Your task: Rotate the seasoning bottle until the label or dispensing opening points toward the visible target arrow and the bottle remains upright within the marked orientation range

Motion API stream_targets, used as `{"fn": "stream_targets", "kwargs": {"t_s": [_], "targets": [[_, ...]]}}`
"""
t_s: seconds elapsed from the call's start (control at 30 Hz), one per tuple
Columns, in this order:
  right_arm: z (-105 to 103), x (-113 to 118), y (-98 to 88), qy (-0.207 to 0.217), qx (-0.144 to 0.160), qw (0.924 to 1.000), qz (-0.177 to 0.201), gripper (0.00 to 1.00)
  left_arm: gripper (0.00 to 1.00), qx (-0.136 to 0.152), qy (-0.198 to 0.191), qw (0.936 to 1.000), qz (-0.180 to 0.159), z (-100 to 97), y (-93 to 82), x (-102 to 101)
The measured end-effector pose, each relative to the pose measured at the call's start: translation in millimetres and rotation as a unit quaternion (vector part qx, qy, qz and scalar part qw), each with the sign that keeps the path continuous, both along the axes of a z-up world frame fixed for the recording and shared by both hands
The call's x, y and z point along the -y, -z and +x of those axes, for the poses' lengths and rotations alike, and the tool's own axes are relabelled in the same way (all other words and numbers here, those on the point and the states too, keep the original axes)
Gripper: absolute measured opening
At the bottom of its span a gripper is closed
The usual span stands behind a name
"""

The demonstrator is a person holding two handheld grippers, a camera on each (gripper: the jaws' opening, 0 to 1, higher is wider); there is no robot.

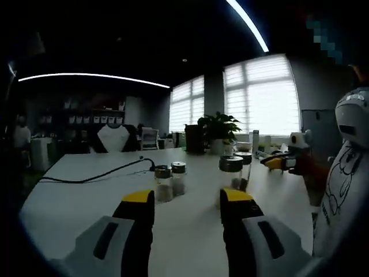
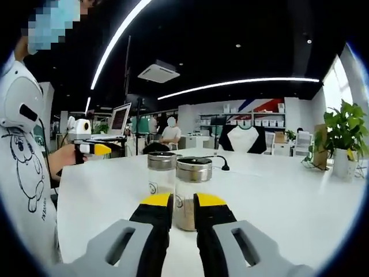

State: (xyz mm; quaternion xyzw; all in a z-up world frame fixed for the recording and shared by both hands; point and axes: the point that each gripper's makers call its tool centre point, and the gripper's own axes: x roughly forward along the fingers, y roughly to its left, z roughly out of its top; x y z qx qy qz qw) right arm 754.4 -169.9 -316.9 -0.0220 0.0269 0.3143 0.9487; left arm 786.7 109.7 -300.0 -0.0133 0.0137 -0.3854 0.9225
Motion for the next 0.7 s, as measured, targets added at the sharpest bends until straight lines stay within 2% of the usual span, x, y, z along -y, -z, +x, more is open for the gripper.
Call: {"fn": "stream_targets", "kwargs": {"t_s": [0.13, 0.3, 0.5, 0.6, 0.7], "targets": [[7, 14, 0.9, 0.024, -0.003, 0.9997, -0.007, 0.2, 0.48, -0.007, -0.015, 0.9999, 0.005, -5.5, 7.6, -8], [15, 28, -5.4, 0.049, 0.003, 0.9987, 0.009, 0.32, 0.46, -0.013, -0.021, 0.9997, -0.004, -8.0, 11.8, -13], [18, 31, -6.4, 0.059, 0.001, 0.9981, 0.017, 0.39, 0.44, -0.019, -0.008, 0.9996, -0.019, 1.8, 12.1, -7], [19, 29, -9.6, 0.057, 0.001, 0.9978, 0.033, 0.43, 0.45, -0.004, 0.009, 1.0, 0.0, 7.5, 4.0, 2], [20, 25, -9.7, 0.057, 0.001, 0.9979, 0.031, 0.43, 0.45, 0.012, 0.02, 0.9995, 0.022, 17.9, -4.3, 9]]}}
